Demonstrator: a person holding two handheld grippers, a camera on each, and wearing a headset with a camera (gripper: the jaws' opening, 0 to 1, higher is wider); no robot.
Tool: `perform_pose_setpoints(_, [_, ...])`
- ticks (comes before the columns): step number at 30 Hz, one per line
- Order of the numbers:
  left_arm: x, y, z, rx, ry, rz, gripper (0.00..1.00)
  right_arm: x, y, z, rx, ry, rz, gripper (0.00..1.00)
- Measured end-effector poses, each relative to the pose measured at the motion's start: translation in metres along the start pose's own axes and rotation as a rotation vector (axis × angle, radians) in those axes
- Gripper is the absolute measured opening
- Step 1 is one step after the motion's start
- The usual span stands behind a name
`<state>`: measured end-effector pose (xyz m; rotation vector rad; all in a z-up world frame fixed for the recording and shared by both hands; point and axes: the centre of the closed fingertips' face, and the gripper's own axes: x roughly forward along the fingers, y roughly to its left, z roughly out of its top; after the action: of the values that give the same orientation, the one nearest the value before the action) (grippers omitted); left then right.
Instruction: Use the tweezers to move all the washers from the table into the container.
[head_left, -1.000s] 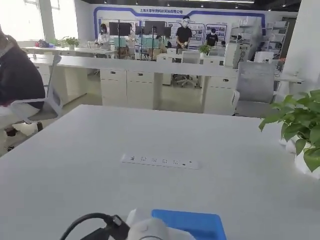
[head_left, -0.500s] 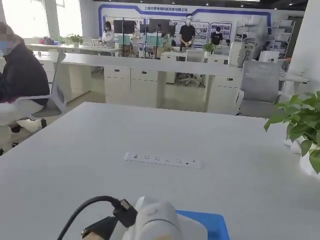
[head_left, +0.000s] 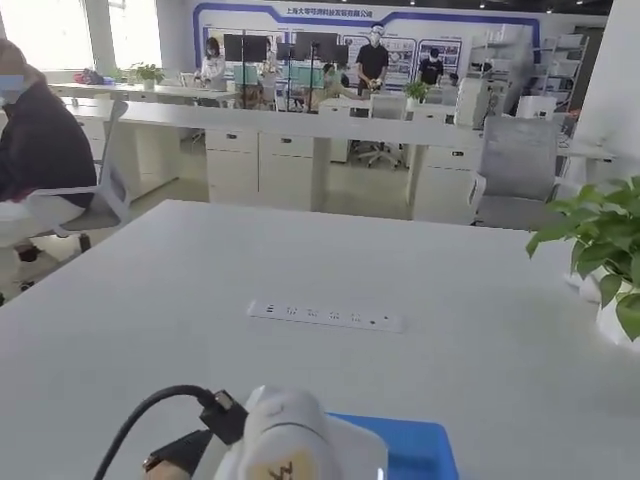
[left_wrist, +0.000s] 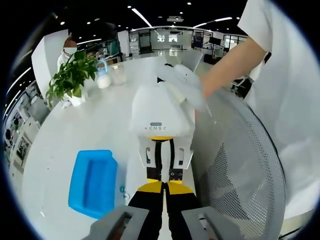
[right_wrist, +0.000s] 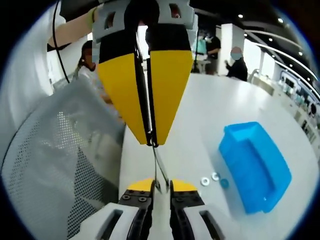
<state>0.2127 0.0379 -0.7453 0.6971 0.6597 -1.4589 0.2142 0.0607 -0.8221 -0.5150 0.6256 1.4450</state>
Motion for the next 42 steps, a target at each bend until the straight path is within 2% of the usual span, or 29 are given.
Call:
perform_pose_setpoints(3, [0.0,0.002,0.0,0.005,-0.002,-0.006,0.0,-0.003,0.0,0.002,-0.001,-0.002,0.006,0.06])
perform_pose_setpoints(4, [0.001,0.004,0.001,-0.002,0.003,-0.018,0.0,-0.002,-0.001,0.0,0.033,0.006,-0.001,0.05])
perform_pose_setpoints(6, [0.002,0.01,0.003,0.001,0.006,-0.016,0.0,-0.004,-0.005,0.0,0.045,-0.006,-0.006,0.05])
perform_pose_setpoints(8, [0.003,0.016,0.008,0.007,0.012,-0.014,0.0,-0.008,-0.014,0.001,0.099,-0.026,-0.024,0.05])
perform_pose_setpoints(13, [0.001,0.034,0.017,0.024,0.02,-0.009,0.0,-0.018,-0.034,0.005,0.17,-0.066,-0.067,0.06])
perform_pose_setpoints(15, [0.002,0.04,0.017,0.02,0.031,-0.012,0.0,-0.019,-0.039,0.004,0.197,-0.073,-0.069,0.06])
perform_pose_setpoints(18, [0.007,0.046,0.013,0.0,0.049,-0.019,0.0,-0.018,-0.043,-0.002,0.201,-0.058,-0.077,0.06])
perform_pose_setpoints(21, [0.009,0.048,0.01,-0.014,0.056,-0.024,0.0,-0.018,-0.044,-0.005,0.229,-0.06,-0.067,0.06])
perform_pose_setpoints(30, [0.01,0.05,0.009,-0.033,0.069,-0.025,0.0,-0.015,-0.045,-0.004,0.248,-0.069,-0.061,0.07])
perform_pose_setpoints(37, [0.009,0.047,0.011,-0.009,0.089,-0.022,0.0,-0.015,-0.041,-0.001,0.242,-0.077,-0.051,0.07])
perform_pose_setpoints(42, [0.011,0.046,0.007,0.001,0.109,-0.029,0.0,-0.013,-0.041,-0.003,0.247,-0.066,-0.05,0.07])
